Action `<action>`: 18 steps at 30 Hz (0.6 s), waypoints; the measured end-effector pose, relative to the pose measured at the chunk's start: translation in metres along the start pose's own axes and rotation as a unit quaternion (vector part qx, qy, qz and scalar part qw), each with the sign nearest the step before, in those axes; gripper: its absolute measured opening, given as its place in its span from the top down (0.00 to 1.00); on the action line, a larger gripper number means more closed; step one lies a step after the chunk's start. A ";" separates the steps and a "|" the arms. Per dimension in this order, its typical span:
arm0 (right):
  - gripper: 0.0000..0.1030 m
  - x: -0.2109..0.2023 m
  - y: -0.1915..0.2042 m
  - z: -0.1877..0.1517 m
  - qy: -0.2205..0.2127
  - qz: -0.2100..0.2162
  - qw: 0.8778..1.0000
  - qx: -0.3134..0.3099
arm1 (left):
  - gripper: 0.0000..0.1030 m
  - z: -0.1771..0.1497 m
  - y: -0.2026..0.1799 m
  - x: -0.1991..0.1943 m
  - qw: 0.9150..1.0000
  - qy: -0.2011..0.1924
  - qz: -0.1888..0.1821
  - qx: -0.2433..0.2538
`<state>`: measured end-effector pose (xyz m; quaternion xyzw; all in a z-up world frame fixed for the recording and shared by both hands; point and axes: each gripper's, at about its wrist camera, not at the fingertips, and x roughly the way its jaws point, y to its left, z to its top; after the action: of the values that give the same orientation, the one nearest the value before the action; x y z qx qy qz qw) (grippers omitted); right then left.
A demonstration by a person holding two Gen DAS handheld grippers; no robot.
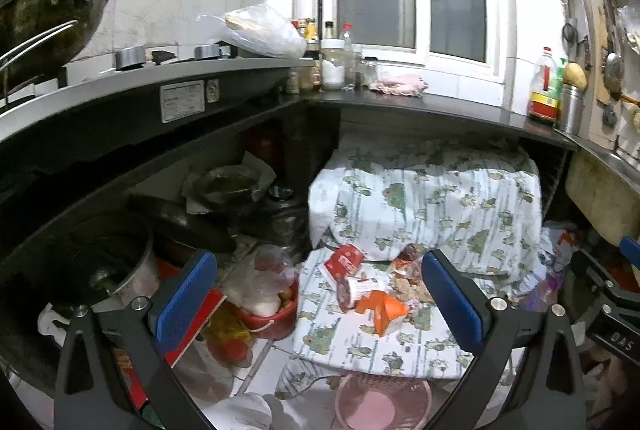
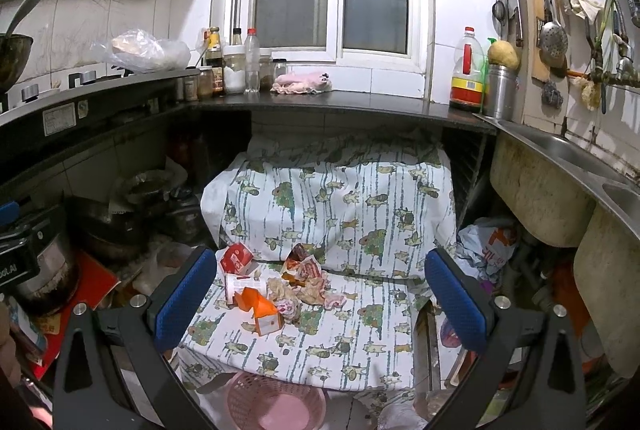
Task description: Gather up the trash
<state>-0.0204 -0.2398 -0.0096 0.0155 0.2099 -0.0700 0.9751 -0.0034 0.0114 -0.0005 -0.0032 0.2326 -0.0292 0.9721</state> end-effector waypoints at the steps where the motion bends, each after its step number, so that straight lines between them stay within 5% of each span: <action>1: 0.00 0.000 0.000 0.000 0.000 0.000 1.000 0.000 | 0.00 0.000 0.000 0.000 1.000 0.001 -0.005 0.000; 18: 0.00 -0.005 0.005 0.002 -0.005 0.000 1.000 -0.002 | 0.00 0.000 -0.001 -0.003 1.000 -0.003 0.000 0.012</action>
<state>-0.0229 -0.2346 -0.0057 0.0129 0.2055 -0.0694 0.9761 -0.0060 0.0109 0.0007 0.0087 0.2291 -0.0321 0.9728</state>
